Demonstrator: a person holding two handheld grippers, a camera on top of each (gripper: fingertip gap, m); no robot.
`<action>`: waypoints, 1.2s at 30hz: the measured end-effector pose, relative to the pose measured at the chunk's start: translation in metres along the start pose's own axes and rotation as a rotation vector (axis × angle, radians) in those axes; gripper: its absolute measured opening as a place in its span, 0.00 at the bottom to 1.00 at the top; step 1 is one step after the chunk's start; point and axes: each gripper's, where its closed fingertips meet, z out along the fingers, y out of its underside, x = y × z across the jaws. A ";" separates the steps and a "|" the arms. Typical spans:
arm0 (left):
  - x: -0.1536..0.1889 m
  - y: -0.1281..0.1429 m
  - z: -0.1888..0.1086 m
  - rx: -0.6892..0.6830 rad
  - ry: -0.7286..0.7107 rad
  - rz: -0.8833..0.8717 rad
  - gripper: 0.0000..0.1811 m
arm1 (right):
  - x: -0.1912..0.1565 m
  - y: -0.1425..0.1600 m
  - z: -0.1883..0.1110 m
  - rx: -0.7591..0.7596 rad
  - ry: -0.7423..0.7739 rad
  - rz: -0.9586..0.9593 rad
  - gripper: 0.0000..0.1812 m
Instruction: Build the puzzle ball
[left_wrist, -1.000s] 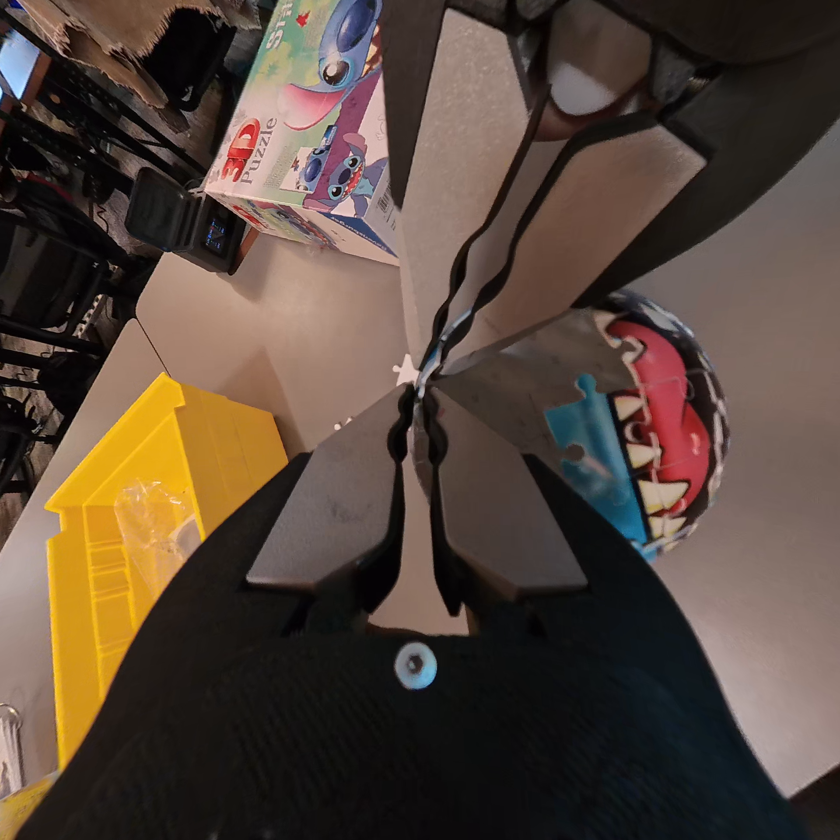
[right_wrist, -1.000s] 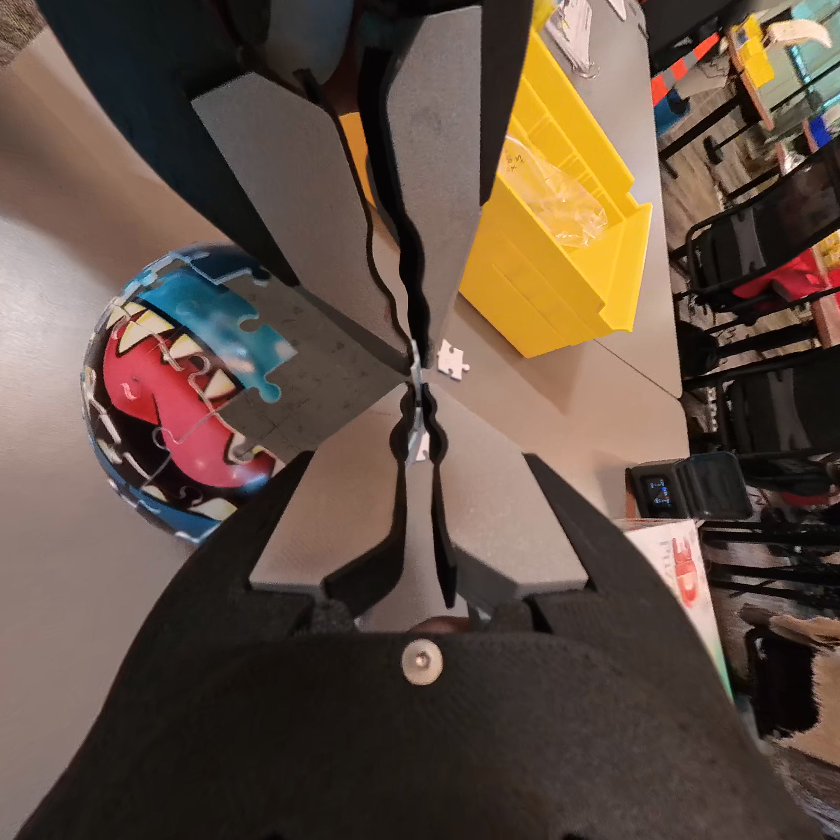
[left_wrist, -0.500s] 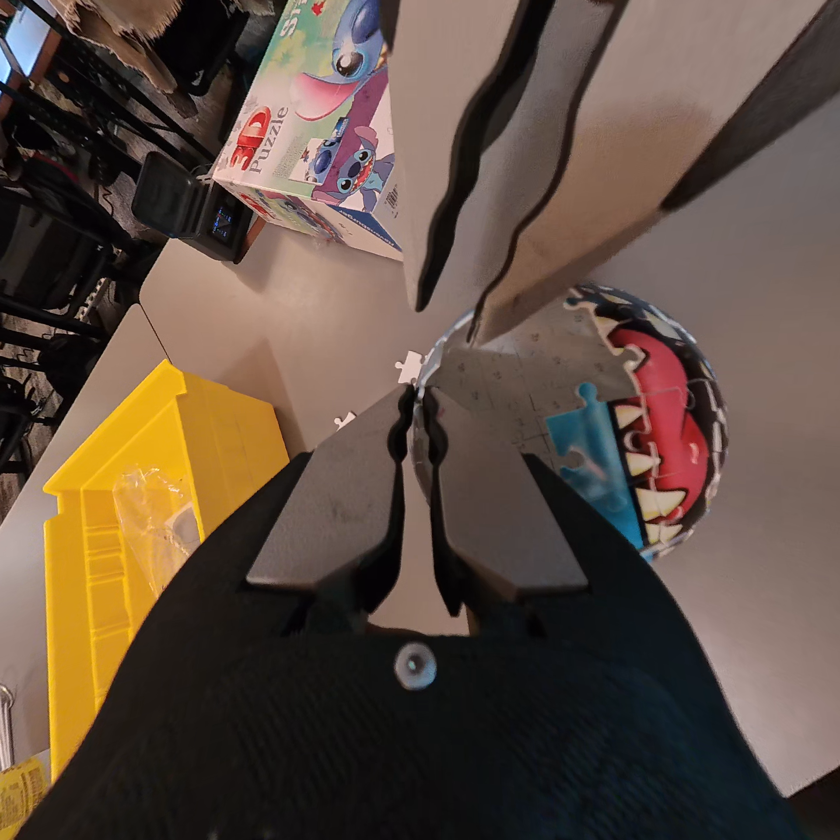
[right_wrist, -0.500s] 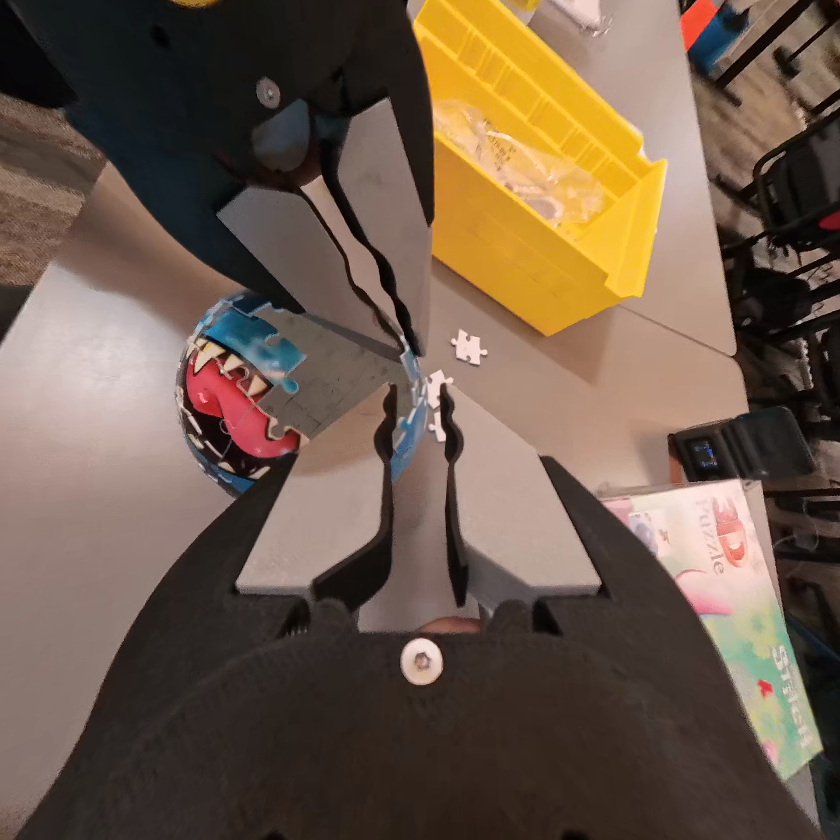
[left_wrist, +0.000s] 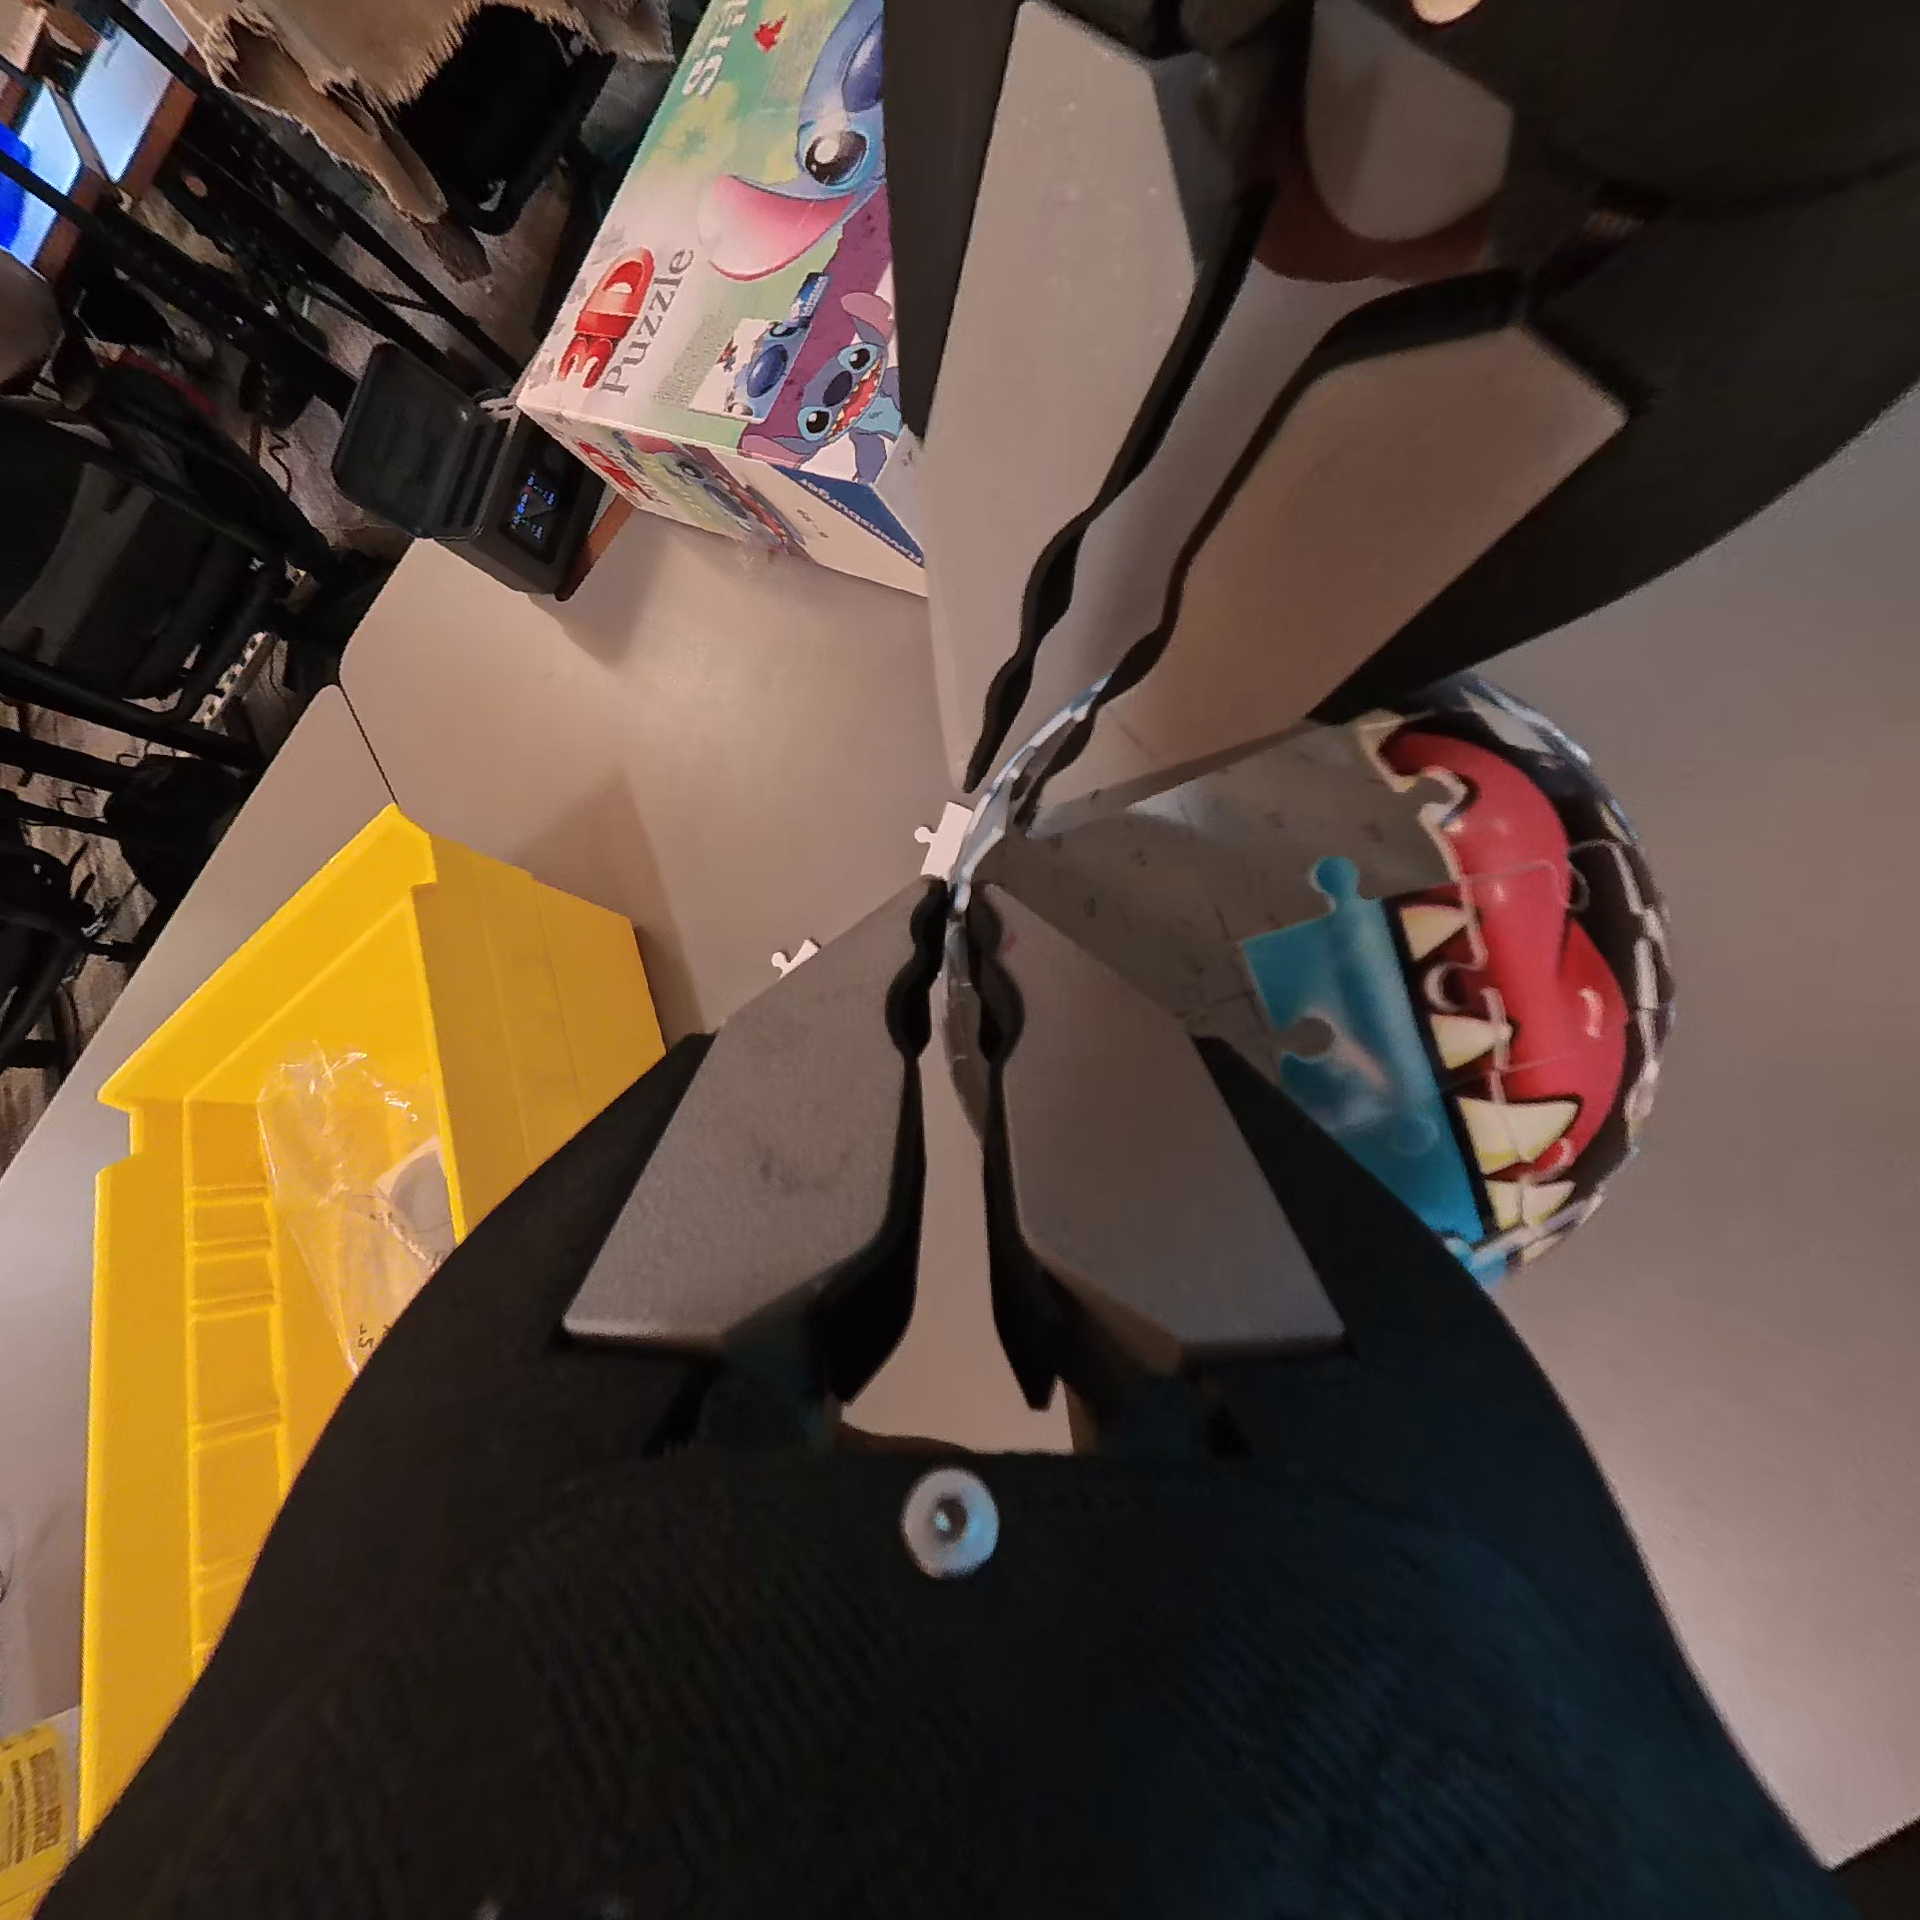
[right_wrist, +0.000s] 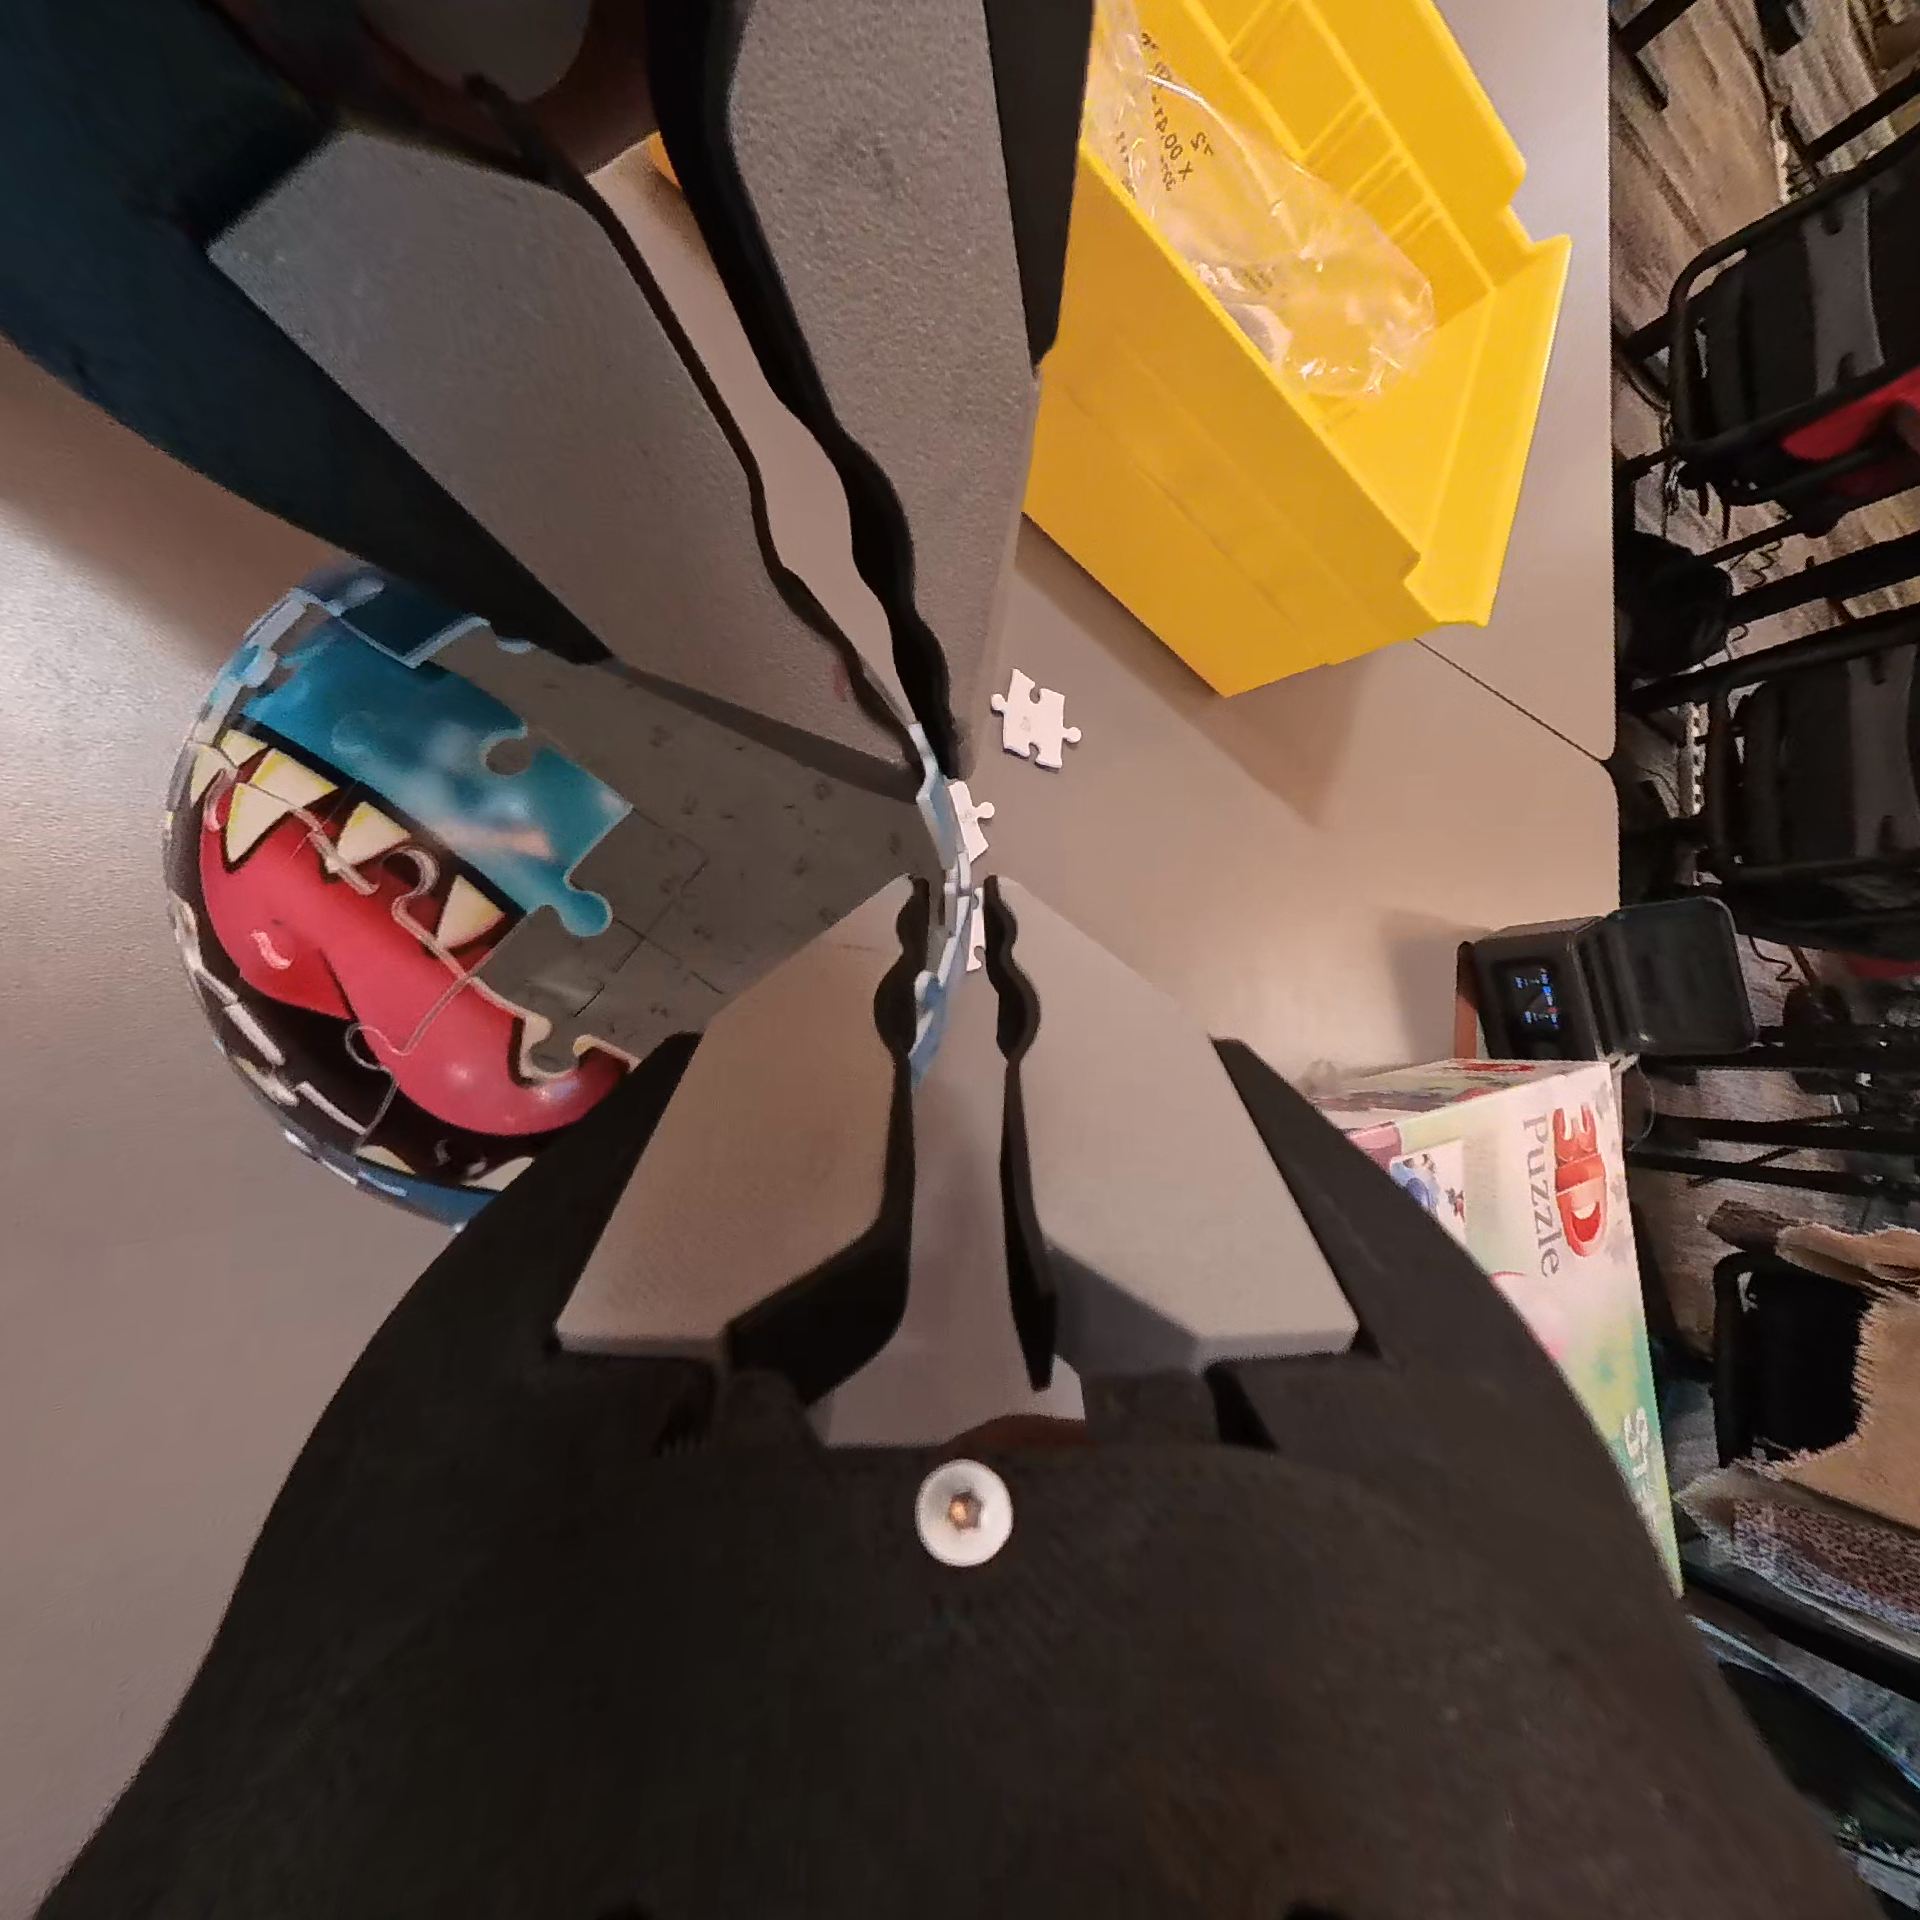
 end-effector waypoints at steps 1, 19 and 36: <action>0.000 0.000 0.000 0.001 -0.003 -0.001 0.00 | 0.000 0.000 0.000 0.000 0.004 -0.004 0.03; -0.002 0.001 -0.003 0.011 -0.051 -0.028 0.03 | 0.002 -0.003 0.002 0.025 0.016 -0.058 0.01; 0.001 -0.003 -0.004 0.014 0.005 0.016 0.00 | 0.002 -0.005 0.002 0.071 -0.017 -0.013 0.01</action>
